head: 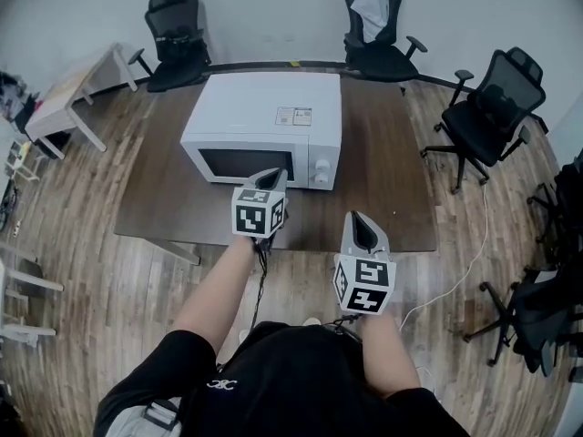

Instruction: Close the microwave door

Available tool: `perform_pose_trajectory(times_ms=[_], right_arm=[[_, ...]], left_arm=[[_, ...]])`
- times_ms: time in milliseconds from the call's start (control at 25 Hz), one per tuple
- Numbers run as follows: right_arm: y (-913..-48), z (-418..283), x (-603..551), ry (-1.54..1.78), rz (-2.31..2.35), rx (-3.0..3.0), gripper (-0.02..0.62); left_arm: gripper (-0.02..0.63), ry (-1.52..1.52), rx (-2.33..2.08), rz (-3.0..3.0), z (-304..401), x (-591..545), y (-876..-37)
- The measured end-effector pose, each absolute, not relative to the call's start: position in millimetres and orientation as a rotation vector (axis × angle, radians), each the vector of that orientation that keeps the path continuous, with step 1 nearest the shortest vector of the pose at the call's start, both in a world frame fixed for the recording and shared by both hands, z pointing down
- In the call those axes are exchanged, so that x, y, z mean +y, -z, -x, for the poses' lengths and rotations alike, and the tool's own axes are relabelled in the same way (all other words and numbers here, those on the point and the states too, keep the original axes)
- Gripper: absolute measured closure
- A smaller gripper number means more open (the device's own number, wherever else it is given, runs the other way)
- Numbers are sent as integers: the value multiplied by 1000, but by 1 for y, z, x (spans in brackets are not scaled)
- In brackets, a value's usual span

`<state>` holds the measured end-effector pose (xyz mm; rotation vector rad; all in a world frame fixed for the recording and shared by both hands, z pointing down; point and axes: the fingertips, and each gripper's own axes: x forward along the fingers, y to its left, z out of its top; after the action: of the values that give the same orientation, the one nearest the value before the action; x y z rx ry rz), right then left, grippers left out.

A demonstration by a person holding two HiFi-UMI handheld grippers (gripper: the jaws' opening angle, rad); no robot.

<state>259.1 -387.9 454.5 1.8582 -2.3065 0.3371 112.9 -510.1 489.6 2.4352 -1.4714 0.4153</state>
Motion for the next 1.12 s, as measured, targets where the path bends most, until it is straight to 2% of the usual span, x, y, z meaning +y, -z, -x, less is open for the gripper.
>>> perform_pose_trajectory(times_ms=[440, 1120], right_arm=[[-425, -174, -382, -330, -1824, -2442, 586], [-410, -94, -365, -219, -1768, -2444, 588]], left_arm=[[595, -215, -1405, -2410, -38, -412, -432], [595, -245, -1467, -2442, 34, -358, -420]])
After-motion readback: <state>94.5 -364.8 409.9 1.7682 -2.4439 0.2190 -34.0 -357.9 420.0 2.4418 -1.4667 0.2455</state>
